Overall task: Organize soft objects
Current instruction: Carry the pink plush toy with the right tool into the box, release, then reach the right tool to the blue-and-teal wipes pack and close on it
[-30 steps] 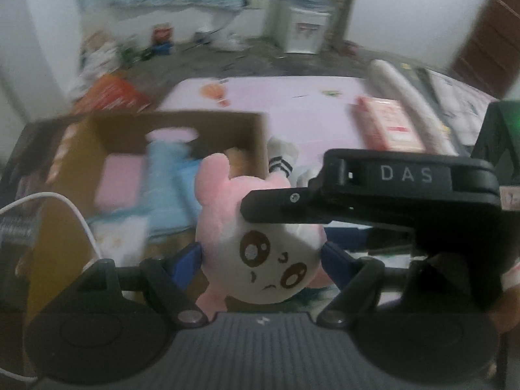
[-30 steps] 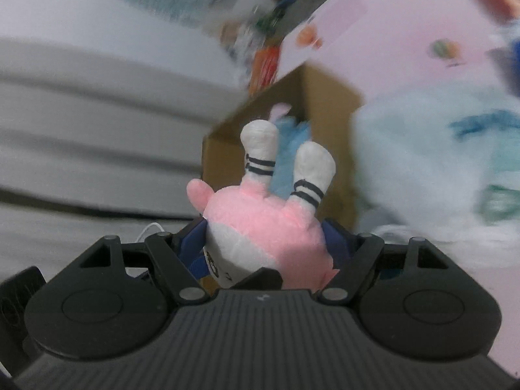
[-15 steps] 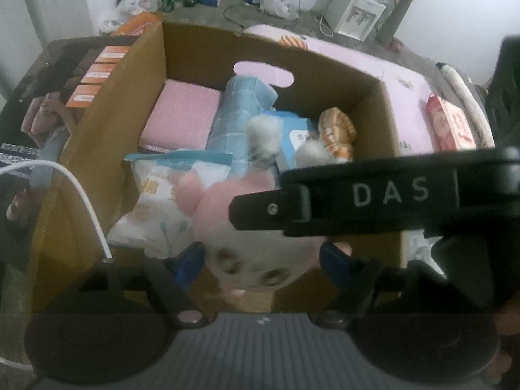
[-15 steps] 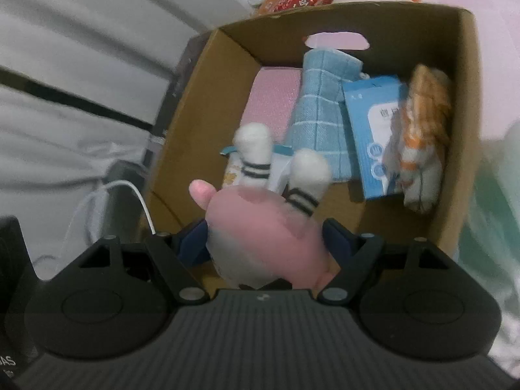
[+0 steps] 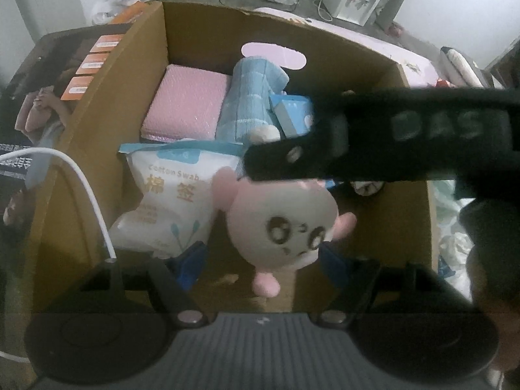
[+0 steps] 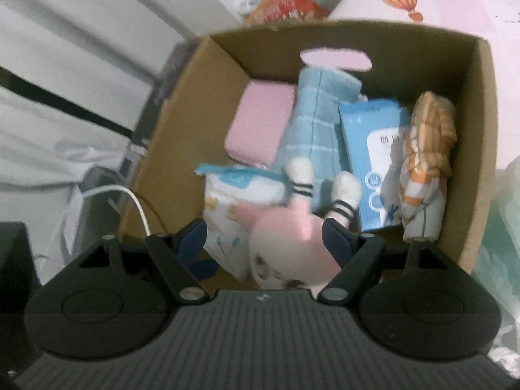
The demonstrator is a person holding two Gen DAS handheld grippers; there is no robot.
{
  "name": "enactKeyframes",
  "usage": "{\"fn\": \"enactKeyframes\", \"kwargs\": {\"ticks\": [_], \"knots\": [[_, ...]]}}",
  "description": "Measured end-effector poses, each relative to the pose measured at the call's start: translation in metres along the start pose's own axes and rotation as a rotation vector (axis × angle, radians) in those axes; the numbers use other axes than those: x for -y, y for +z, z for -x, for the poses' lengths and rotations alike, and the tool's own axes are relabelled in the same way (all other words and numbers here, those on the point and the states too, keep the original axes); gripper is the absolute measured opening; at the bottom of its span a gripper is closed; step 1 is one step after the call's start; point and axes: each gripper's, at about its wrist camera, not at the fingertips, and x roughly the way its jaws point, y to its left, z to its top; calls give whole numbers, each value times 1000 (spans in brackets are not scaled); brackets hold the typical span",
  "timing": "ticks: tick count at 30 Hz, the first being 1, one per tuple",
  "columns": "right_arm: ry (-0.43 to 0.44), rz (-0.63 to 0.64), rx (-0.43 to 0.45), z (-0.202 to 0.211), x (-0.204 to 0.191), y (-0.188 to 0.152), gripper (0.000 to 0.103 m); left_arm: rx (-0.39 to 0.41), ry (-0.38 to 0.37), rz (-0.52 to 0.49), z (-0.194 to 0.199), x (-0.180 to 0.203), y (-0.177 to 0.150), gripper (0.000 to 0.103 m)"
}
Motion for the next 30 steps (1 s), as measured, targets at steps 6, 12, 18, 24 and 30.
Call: {"fn": "enactKeyframes", "kwargs": {"ticks": [6, 12, 18, 24, 30], "knots": [[70, -54, 135, 32, 12, -8, 83, 33, 2, 12, 16, 8, 1, 81], [146, -145, 222, 58, 34, -28, 84, 63, 10, 8, 35, 30, -1, 82], [198, -232, 314, 98, 71, -54, 84, 96, 23, -41, 48, 74, -3, 83], [189, -321, 386, 152, 132, -82, 85, 124, 21, -99, 51, 139, -4, 83], [120, -387, 447, 211, 201, -107, 85, 131, -20, -197, 35, 225, -5, 83]]}}
